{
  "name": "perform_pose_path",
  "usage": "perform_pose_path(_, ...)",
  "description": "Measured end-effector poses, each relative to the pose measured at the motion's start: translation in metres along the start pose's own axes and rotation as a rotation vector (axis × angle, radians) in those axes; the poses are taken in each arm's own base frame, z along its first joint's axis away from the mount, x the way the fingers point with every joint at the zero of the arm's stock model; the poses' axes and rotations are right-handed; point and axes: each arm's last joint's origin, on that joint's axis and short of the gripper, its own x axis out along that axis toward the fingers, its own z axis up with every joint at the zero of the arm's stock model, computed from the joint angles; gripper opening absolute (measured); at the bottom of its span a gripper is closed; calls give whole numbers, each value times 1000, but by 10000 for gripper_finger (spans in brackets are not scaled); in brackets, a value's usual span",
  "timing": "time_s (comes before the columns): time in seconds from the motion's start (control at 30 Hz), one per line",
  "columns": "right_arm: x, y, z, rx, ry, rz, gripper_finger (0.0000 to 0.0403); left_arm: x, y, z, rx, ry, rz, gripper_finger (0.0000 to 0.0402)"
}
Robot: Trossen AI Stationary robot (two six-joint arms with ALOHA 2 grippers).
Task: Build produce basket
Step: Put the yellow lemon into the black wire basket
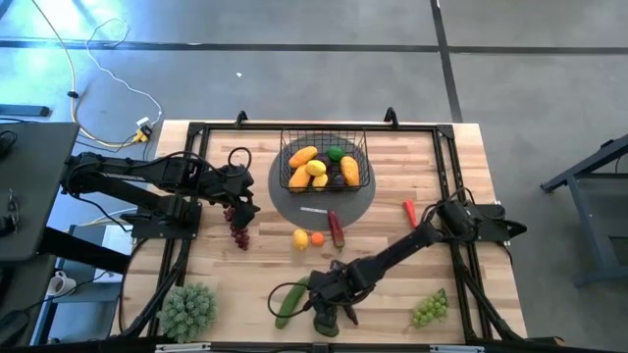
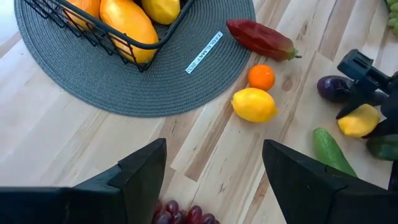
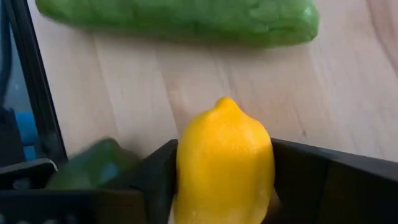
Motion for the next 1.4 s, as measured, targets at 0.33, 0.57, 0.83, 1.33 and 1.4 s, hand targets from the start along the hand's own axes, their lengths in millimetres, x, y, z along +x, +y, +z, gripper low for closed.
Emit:
perform_pose_path(0.33,-1,-2,11,61,-54,33,149,0,0,0,-6,1,-2,255)
perform_pose_path(0.57,-16,-6,28,117,-122,67,152,0,0,0,18,1,-3,255)
perform_pose_path(0.83,-60,-13,48,187,-284,34,148,0,0,0,46,-2,-3,255)
perform_pose_path(1.33,-143,-59,80,234,-518,-183,148,0,-1,0,43,5,-21,255)
perform_pose_path(1.4,-153,-70,84,234,-544,-237,148,0,-1,0,42,4,-21,255)
